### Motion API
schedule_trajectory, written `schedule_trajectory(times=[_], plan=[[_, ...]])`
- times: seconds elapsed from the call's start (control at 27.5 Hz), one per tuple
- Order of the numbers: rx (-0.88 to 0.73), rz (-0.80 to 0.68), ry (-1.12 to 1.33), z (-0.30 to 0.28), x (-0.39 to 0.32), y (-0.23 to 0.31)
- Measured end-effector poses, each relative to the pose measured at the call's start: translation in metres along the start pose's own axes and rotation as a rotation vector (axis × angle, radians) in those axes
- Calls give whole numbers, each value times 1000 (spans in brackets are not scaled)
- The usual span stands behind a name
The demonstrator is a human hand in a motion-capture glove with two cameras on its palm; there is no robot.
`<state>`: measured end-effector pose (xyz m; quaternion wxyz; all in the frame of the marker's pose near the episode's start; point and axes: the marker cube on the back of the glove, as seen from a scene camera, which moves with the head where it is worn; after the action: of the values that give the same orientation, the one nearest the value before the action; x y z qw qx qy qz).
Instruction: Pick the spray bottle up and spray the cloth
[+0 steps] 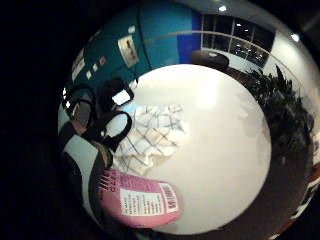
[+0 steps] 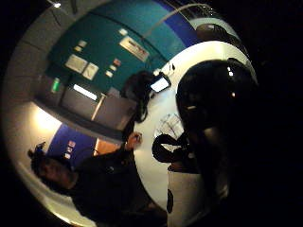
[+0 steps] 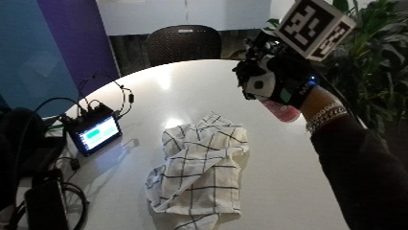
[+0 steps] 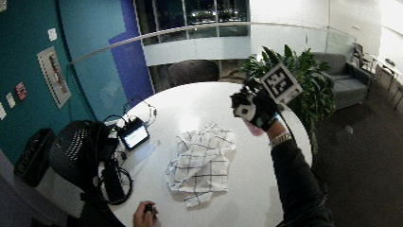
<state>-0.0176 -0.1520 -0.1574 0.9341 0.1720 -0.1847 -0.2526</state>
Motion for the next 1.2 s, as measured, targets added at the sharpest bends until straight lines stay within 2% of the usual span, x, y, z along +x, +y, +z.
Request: schedule_trajectory(times=[0.11, 0.22, 0.44, 0.65, 1.2], plan=[[-166, -52, 153, -4, -11, -16], [-263, -82, 241, 1, -14, -25], [-522, 56, 469, 16, -18, -23], [-702, 94, 611, 48, -10, -8], [-1044, 41, 763, 138, -3, 52]])
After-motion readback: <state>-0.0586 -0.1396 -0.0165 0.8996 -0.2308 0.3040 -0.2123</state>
